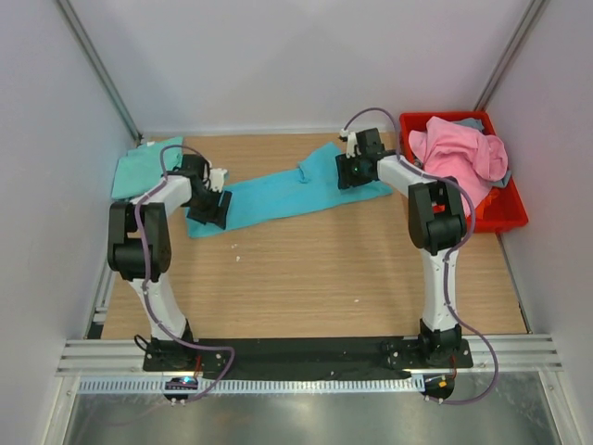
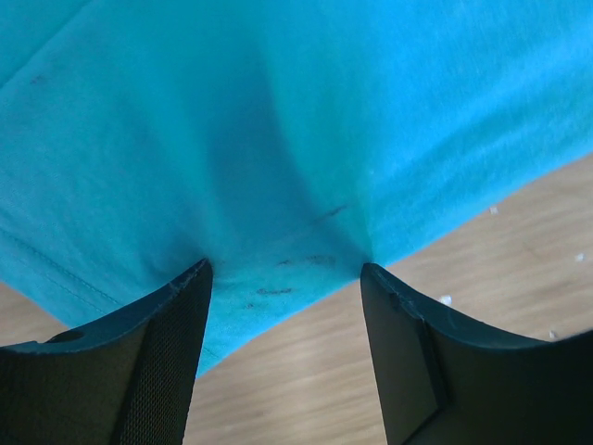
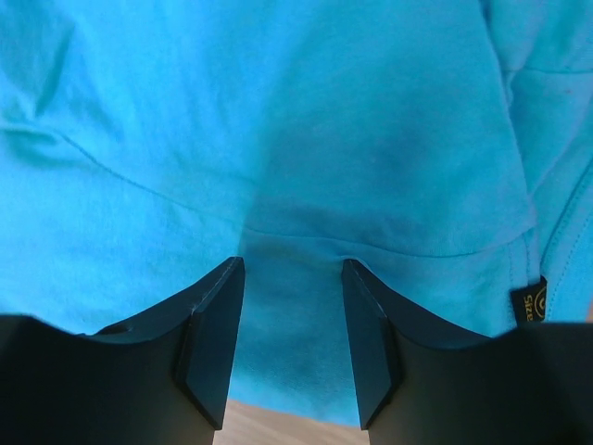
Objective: Fold and stack the t-shirts
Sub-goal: Fold the tshirt
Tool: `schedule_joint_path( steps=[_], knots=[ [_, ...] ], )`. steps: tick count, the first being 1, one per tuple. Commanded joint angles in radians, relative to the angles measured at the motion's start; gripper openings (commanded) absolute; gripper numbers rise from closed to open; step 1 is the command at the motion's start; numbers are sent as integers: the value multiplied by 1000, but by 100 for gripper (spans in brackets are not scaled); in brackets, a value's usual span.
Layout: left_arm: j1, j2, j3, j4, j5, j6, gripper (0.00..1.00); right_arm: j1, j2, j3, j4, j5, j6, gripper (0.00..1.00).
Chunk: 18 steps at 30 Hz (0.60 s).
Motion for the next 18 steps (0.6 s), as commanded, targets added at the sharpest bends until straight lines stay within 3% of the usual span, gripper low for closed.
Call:
schedule_joint_path(
  steps=[1, 8, 13, 18],
  knots=[
    [-49, -67, -100, -50, -24, 36, 66, 1, 99, 147, -138, 31, 30, 53],
    [-162, -200, -265, -49, -84, 51, 66, 1, 228, 416, -260, 39, 50, 53],
    [-209, -381, -274, -92, -182, 88, 68, 1, 165, 332, -214, 20, 59, 54],
    [-212, -460, -239, -205, -311, 165, 70, -2, 121, 283, -197, 26, 50, 54]
  ],
)
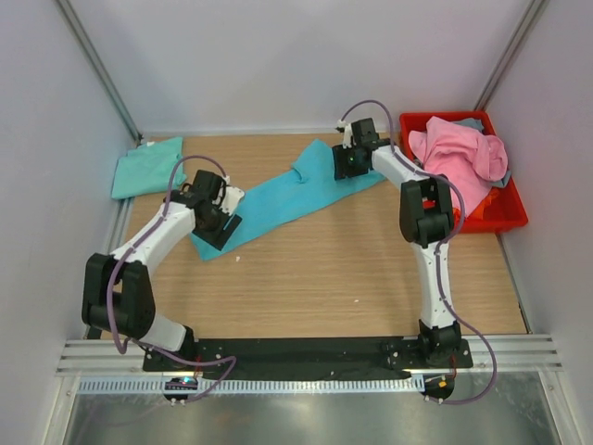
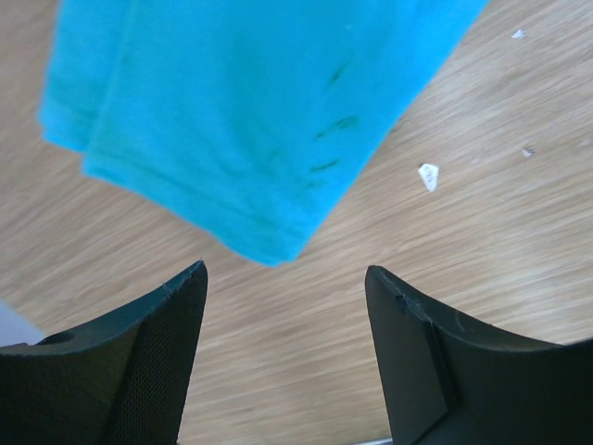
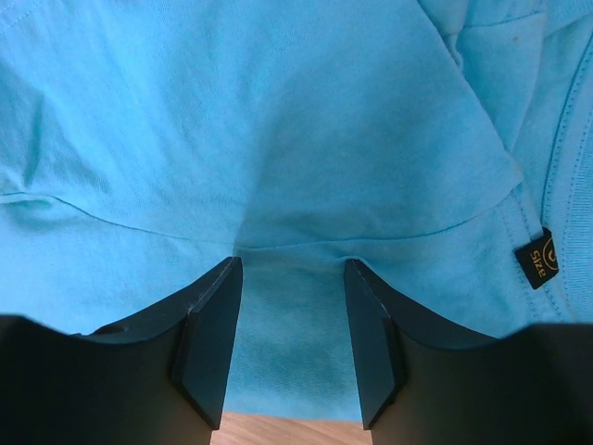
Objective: Fold and stack the t-shirts
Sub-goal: Fold the tshirt
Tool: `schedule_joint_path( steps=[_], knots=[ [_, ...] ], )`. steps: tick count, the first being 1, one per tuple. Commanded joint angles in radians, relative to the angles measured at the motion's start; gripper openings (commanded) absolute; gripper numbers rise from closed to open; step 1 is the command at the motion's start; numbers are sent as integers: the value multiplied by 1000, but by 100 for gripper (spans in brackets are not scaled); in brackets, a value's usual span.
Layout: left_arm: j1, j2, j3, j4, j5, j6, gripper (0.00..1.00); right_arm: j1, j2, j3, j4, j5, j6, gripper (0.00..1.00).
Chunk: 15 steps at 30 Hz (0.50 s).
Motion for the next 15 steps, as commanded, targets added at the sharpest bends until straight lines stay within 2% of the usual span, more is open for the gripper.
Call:
schedule_joint_path(
  steps=[1, 5, 15],
  knots=[
    [1, -68, 25, -95, -121, 85, 71, -3, -63, -51, -37, 13, 8, 55],
    [1, -83, -32, -54, -183, 171, 71, -3, -76, -67, -26, 8, 14, 55],
    [3, 4, -98, 70, -237, 227, 66, -5, -126, -108, -12, 10, 11, 55]
  ],
)
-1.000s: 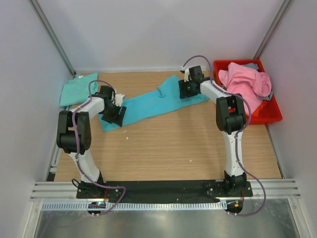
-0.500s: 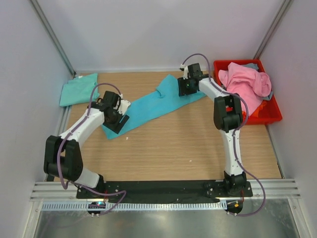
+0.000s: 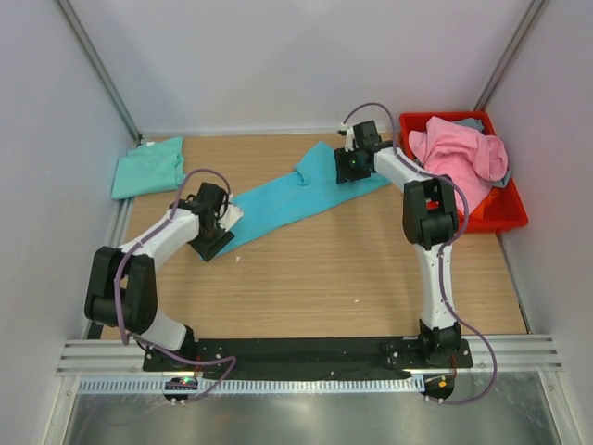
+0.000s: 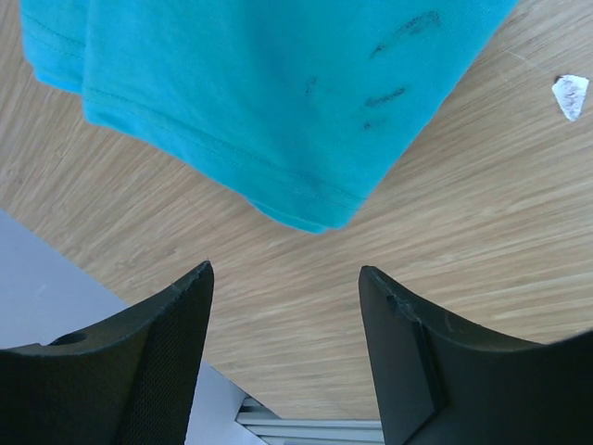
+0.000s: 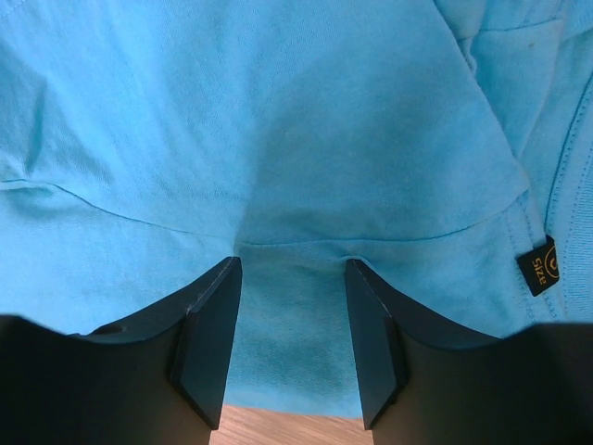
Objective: Fold and stack the t-shirts
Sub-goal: Fold the tshirt
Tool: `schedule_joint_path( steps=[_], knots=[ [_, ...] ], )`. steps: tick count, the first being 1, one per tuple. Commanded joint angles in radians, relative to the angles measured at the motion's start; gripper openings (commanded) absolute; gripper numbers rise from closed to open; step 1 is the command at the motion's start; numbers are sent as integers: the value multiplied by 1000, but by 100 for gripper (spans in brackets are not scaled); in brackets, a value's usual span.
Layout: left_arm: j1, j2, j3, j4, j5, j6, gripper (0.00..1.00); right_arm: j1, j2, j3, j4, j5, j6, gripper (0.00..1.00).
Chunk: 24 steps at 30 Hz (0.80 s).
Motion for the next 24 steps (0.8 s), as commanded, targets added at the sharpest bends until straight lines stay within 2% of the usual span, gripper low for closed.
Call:
schedule_joint_path(
  steps=[1, 9, 14, 21, 24],
  knots=[
    [1, 36, -4, 69, -27, 37, 65, -5, -68, -16, -22, 12, 10, 55],
    [10, 147, 28, 100, 7, 22, 59, -5, -76, -36, -17, 21, 2, 55],
    [11, 194, 43, 86, 32, 3, 48, -8, -76, -37, -16, 23, 1, 55],
    [10, 173, 20, -4, 108, -6, 12, -8, -59, -13, -20, 33, -5, 55],
    [5, 133, -4, -43, 137, -7, 0, -8, -35, 18, -36, 29, -8, 55]
  ],
)
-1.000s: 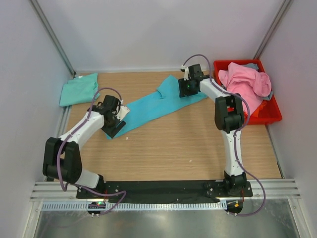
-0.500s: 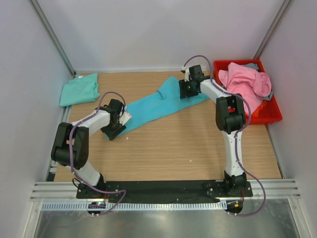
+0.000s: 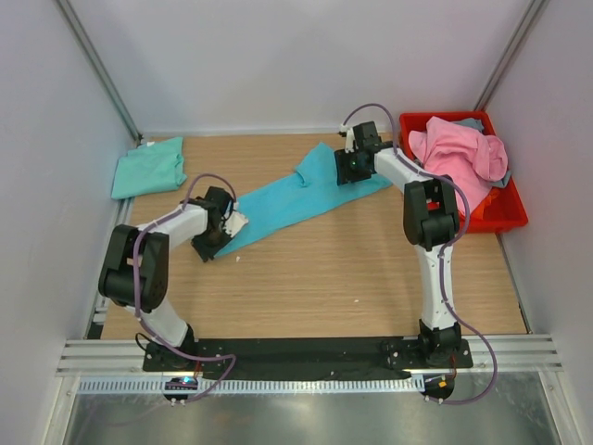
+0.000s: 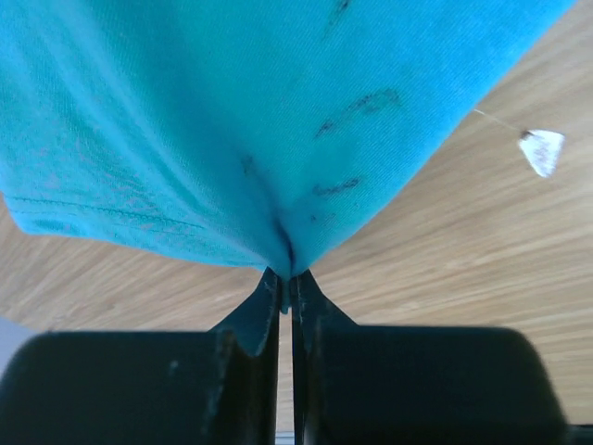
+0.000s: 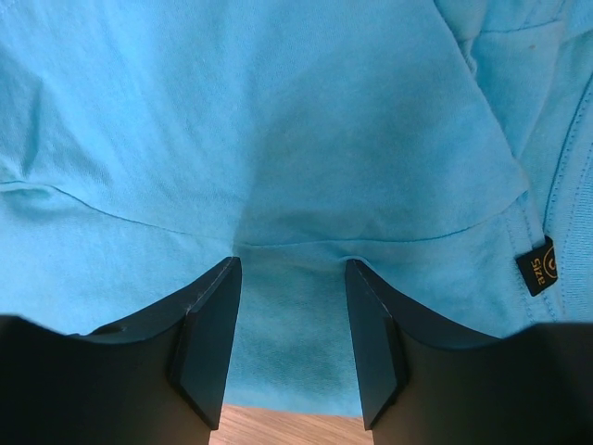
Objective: Fold and stack the t-shirts
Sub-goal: Fold the tshirt
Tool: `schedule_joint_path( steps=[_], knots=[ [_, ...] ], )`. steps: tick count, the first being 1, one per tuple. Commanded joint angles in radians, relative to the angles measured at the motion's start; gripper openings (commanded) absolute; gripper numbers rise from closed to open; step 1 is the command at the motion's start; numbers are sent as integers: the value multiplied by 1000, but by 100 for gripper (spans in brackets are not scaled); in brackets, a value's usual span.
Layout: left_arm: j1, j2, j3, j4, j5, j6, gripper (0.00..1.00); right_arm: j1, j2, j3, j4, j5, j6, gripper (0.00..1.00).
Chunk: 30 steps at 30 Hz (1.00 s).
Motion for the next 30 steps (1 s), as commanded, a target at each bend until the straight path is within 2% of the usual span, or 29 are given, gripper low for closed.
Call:
schedule_joint_path(
  steps=[1, 3, 8, 18, 30],
  knots=[
    [-11, -67, -27, -81, 96, -1, 0, -6, -2, 53, -38, 17, -8, 55],
    [-37, -117, -44, -126, 125, 4, 0, -5, 13, 88, -46, 14, -6, 55],
    [-216, -163, -37, -247, 216, -11, 0, -6, 100, 208, -113, -7, 1, 55],
    [-571, -32, 74, -304, 257, -117, 0, 9, 173, 335, -173, -41, 17, 55],
    [-777, 162, 302, -333, 282, -89, 0, 32, 295, 532, -210, -107, 50, 56]
  ],
)
